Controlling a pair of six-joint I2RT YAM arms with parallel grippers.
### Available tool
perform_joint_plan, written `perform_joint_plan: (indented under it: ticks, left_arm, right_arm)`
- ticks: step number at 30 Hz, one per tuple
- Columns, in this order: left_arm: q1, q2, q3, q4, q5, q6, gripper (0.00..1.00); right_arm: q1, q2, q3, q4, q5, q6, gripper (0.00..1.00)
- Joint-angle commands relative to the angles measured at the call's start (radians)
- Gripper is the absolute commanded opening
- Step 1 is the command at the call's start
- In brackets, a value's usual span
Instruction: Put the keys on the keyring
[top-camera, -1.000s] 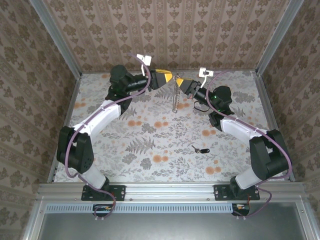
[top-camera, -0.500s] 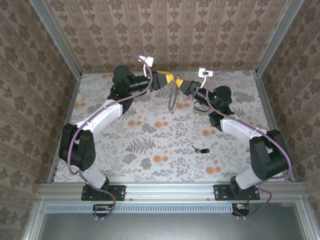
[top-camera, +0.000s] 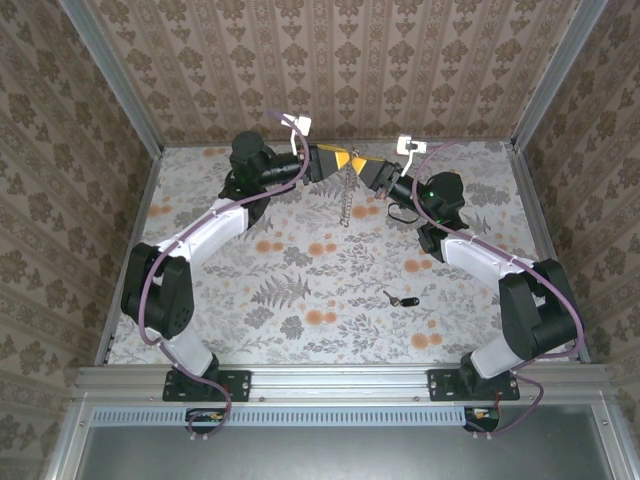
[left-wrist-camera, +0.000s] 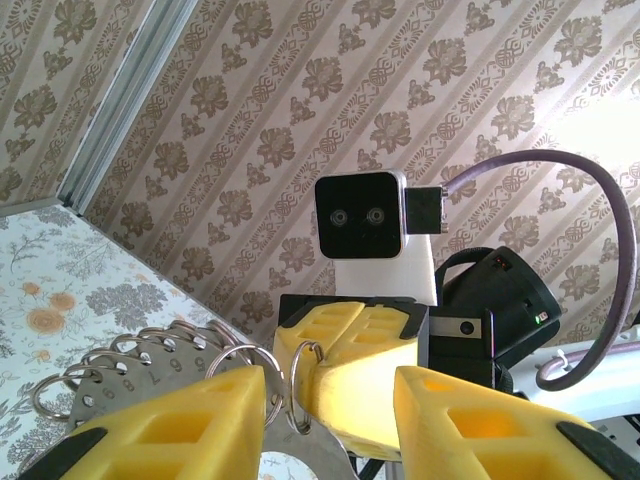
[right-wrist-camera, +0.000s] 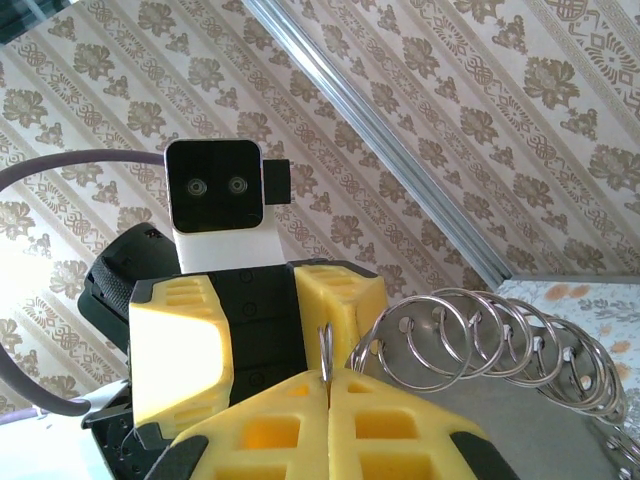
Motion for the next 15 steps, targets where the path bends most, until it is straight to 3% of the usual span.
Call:
perform_joint_plan:
  ticks: [1,15]
  left_arm:
    - [-0.009,0.014,0.034,-0.009,0.015,0.025,0.39]
    - [-0.019,0.028,0.048,-0.018,0.024,0.035,0.29]
  right_arm:
    - [0.007,-0.015,0.033,0.059,-0.012,0.004,0.0]
    - [0.008,-0.01,0.034,0.056,-0.014,0.004,0.0]
